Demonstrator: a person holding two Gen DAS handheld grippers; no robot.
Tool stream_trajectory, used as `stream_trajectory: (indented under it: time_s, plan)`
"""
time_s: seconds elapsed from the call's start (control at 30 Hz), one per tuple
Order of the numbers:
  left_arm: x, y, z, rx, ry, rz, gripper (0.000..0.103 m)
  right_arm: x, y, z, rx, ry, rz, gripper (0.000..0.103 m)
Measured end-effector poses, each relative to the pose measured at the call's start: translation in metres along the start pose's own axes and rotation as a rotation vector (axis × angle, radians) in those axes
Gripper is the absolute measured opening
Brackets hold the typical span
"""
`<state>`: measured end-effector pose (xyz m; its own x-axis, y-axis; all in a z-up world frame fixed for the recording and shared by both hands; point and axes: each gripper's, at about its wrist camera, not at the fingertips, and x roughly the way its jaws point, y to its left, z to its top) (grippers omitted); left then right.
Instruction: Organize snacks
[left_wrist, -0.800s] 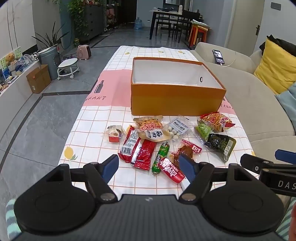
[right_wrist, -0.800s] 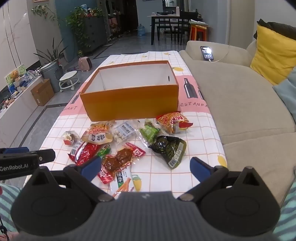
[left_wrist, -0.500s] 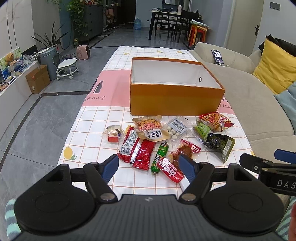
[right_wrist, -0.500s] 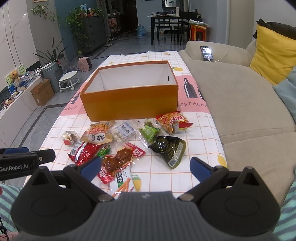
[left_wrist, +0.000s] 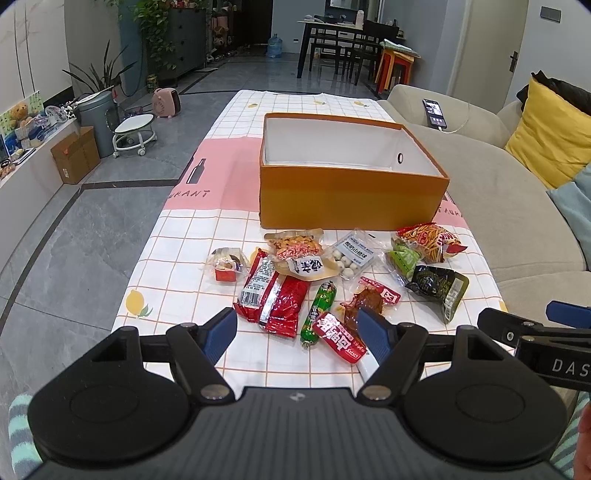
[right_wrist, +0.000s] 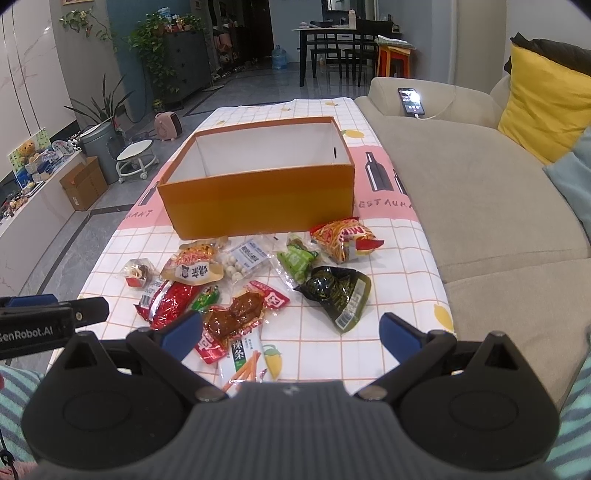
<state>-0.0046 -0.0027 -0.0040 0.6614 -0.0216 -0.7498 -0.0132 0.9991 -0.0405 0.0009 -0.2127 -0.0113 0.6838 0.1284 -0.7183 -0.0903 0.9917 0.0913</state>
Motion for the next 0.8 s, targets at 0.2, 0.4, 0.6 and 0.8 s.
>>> stream_trajectory:
  time_s: [0.2,0.4,0.6,0.8]
  plan:
    - [0.0,0.002,0.0,-0.009,0.006,-0.006,0.087,0.0,0.0,0.0,0.003,0.001,0.0,0.099]
    - [0.0,0.005,0.001,-0.014,0.011,-0.011,0.087,0.001,0.0,0.0,0.003,0.002,0.002,0.099]
    - [0.001,0.007,0.001,-0.02,0.017,-0.016,0.087,0.006,0.0,0.001,0.006,0.012,-0.001,0.099]
    - [0.012,0.005,0.001,-0.004,0.056,-0.098,0.087,0.014,-0.004,-0.003,0.017,0.049,0.043,0.098]
